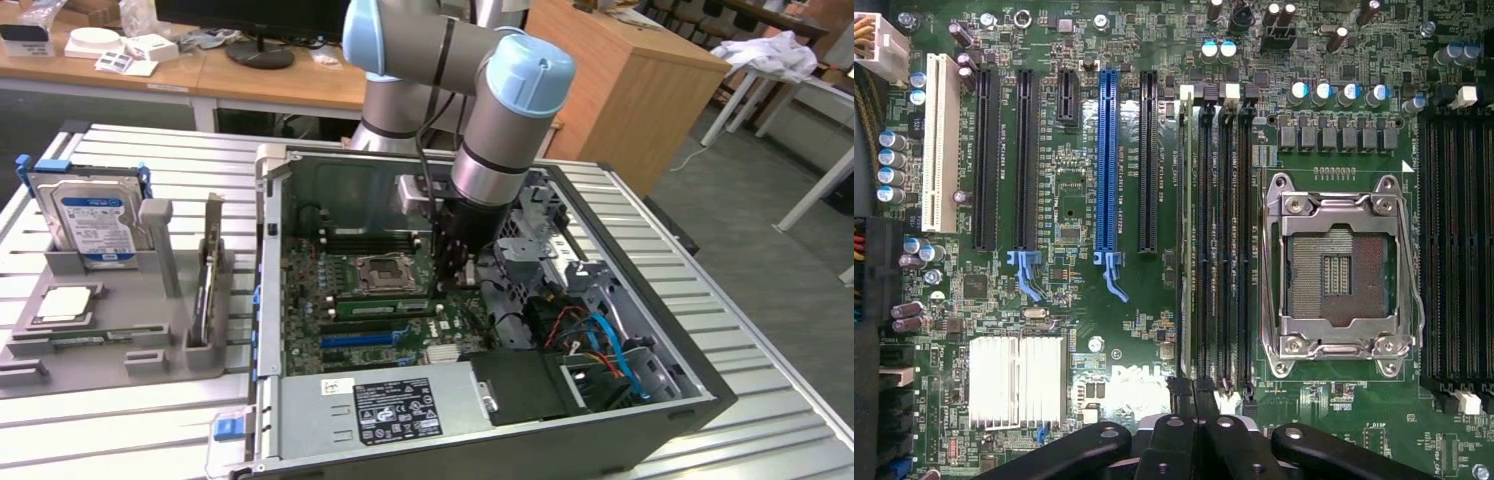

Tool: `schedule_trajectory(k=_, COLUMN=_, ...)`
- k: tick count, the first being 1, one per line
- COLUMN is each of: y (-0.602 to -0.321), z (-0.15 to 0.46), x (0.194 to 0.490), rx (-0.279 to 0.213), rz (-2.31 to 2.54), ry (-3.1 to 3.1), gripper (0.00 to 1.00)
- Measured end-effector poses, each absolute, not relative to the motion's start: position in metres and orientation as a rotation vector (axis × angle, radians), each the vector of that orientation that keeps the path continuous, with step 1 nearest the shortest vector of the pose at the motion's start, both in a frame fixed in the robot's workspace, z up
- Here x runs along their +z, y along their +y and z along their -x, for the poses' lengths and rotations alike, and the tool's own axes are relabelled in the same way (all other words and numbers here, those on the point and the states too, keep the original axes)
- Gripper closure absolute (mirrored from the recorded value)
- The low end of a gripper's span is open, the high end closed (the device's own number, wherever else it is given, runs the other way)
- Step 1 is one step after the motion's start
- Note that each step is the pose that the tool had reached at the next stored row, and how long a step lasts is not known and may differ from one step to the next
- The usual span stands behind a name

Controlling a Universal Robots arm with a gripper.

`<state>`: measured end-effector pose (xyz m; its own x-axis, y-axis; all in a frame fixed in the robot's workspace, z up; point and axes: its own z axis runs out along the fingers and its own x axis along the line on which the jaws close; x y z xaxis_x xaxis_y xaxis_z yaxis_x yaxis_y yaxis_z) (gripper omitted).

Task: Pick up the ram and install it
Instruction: 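Press down the ram until it locks into place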

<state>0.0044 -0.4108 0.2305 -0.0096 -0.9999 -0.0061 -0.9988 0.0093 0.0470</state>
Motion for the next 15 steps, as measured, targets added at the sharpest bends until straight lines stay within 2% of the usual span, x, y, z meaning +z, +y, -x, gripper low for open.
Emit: schedule_trajectory(k=15, y=-0.4098, z=-0.0044, x=0.2290, rx=-0.059, rz=-2.190, ry=-2.211, gripper=0.89)
